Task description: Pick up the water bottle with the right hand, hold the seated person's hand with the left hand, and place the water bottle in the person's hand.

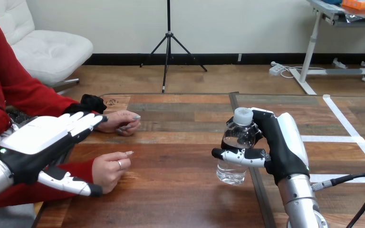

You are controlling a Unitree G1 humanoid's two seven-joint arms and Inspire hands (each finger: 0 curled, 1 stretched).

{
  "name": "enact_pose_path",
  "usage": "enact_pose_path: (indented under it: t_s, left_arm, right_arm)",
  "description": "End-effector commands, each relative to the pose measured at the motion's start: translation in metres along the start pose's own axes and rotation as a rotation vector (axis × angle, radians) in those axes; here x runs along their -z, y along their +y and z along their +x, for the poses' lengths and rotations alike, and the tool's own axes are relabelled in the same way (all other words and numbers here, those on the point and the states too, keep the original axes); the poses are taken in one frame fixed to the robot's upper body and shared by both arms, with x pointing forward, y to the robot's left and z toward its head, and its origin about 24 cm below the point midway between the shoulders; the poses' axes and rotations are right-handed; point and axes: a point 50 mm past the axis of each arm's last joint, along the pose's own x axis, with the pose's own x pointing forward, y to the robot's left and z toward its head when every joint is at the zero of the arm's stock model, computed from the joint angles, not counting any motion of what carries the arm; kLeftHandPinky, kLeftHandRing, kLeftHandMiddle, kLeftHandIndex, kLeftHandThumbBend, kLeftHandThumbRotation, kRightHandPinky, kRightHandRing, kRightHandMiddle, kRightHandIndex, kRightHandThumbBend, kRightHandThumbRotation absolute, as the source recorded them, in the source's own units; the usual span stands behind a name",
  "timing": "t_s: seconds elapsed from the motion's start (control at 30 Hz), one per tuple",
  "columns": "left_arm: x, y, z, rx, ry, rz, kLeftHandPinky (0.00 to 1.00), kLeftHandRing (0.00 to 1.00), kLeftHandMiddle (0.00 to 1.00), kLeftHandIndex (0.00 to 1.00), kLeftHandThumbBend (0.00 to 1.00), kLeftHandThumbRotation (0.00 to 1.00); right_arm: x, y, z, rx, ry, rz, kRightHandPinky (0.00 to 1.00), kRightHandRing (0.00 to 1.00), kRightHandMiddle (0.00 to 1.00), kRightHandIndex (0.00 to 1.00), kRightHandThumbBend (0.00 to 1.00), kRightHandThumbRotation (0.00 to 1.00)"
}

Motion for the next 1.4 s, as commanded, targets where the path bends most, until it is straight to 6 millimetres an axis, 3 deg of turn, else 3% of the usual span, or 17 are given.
enact_pose_path:
  t_s: [0.0,0.67,1.37]
  left_arm:
    - [0.004,0.021,0.007,-0.002,-0.008,0.061,1.0,1.0,1.0,1.0,1.0,0.71]
    - [0.013,0.017,0.013,0.066,0.033,0.18,0.95,0.98,0.98,1.0,1.0,0.65]
    - [0.02,0.015,0.02,0.103,0.095,0.24,0.86,0.91,0.93,0.95,1.0,0.52]
  right_arm:
    - [-0.023,-0.02,0.014,0.082,-0.1,0.031,0.36,0.41,0.48,0.51,0.82,0.0]
    - [-0.026,-0.027,0.013,0.09,-0.115,0.021,0.36,0.41,0.48,0.51,0.82,0.0]
    - [-0.03,-0.032,0.01,0.098,-0.132,0.019,0.35,0.41,0.47,0.5,0.83,0.0]
